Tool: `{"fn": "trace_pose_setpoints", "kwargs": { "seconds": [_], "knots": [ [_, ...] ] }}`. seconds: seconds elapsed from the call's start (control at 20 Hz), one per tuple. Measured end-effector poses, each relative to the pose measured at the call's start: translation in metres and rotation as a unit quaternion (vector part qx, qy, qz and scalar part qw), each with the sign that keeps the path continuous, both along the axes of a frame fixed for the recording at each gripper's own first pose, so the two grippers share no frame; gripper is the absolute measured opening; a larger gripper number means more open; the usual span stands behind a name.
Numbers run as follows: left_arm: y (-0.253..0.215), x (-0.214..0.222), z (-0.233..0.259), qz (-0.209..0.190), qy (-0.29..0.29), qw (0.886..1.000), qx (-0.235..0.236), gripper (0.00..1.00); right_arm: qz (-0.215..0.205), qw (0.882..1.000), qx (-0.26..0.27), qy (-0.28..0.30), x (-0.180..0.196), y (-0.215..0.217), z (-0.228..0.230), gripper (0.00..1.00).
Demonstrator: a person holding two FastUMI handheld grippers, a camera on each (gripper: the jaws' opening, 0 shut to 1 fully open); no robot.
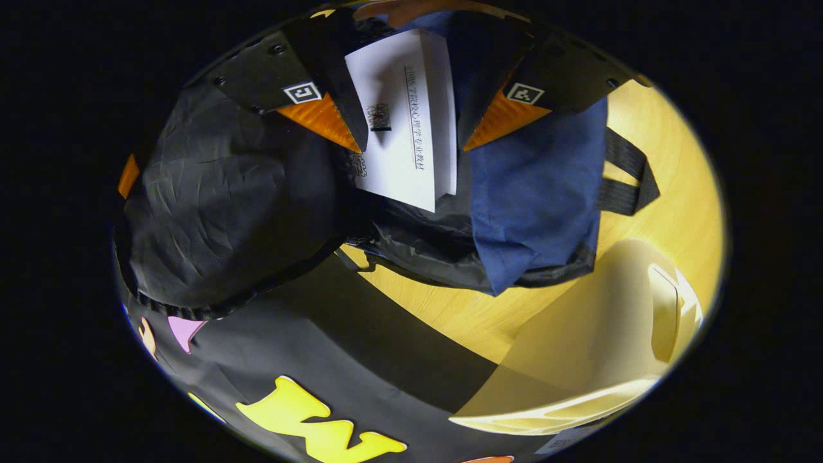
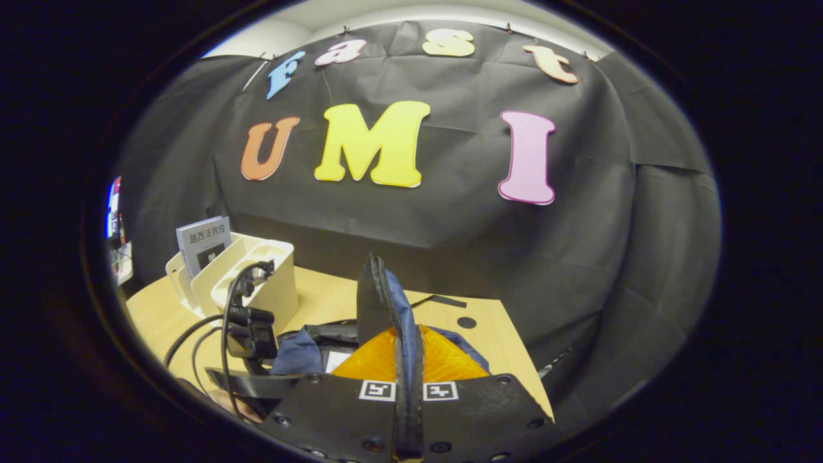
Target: Open the schoolbag, grab two books from the bookshelf and put them into the schoolbag.
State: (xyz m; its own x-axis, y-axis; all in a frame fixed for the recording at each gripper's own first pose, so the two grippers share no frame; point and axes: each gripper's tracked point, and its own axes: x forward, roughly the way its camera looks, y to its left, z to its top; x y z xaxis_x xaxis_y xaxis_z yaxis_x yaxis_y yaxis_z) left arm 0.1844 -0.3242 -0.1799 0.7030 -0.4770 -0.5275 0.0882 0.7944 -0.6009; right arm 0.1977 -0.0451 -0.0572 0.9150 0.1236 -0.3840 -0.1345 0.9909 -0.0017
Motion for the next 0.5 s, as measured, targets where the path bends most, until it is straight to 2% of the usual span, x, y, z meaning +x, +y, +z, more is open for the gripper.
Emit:
{"fn": "trace_pose_setpoints", "kwargs": {
  "seconds": [0.15,0.35,0.5],
  "knots": [
    [0.029,-0.004,0.003,-0.009,-0.029,0.997,0.072,0.93,-0.006,1.000,-0.004,-0.001,-0.004,-0.001,-0.004,0.01],
    [0.063,-0.014,0.011,-0.020,-0.063,0.991,0.118,0.93,-0.002,1.000,-0.018,-0.002,-0.008,0.006,-0.011,0.02],
    [0.105,-0.020,0.020,-0.023,-0.099,0.977,0.188,0.93,0.013,1.000,-0.024,-0.001,-0.011,0.022,-0.015,0.02]
  ]
}}
